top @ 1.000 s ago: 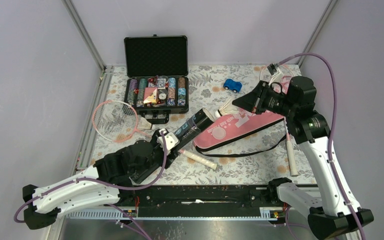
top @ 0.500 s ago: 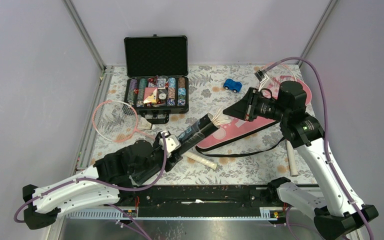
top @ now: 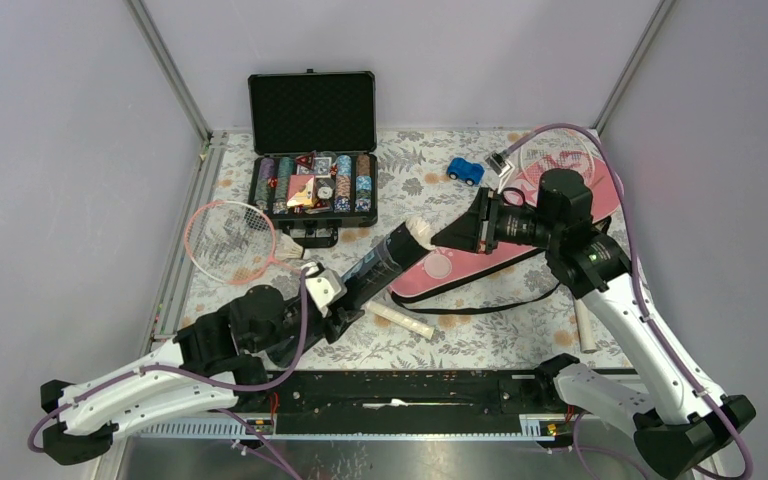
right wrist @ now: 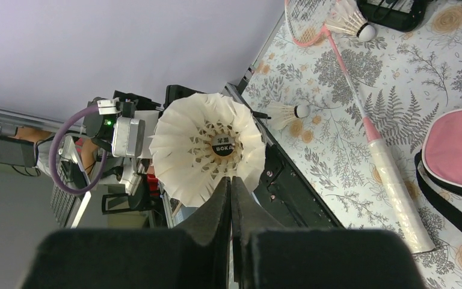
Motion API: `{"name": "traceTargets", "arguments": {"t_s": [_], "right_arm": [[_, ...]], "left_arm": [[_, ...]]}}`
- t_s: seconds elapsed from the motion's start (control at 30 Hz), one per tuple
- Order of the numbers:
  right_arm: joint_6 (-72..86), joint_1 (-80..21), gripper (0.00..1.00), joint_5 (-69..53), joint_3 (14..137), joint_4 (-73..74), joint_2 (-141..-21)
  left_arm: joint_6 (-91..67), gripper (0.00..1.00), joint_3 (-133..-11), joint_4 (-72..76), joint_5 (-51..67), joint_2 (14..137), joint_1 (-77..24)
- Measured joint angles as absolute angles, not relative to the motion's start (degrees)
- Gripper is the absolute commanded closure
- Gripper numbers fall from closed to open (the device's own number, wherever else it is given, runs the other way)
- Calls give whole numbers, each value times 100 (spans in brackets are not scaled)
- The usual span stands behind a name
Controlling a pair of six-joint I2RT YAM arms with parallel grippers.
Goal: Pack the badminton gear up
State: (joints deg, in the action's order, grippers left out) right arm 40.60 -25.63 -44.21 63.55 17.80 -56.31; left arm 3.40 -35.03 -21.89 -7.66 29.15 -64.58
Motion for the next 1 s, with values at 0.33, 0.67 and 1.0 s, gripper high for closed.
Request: {"name": "traceTargets", "arguments": {"t_s": [0.33, 0.67, 1.0], "right_arm": [[4012, -2838, 100, -4427, 6379, 1708, -5907], [3555, -3118, 100, -4427, 6541, 2121, -6108], [3371, -3177, 53, -4296, 6838, 2742, -6086]], "left_arm": [[342, 63, -3503, -2215, -648, 2974, -6458], [473, 63, -3503, -2311, -410, 2976, -6458], [434, 63, -3503, -2346, -331, 3000, -6458]]}}
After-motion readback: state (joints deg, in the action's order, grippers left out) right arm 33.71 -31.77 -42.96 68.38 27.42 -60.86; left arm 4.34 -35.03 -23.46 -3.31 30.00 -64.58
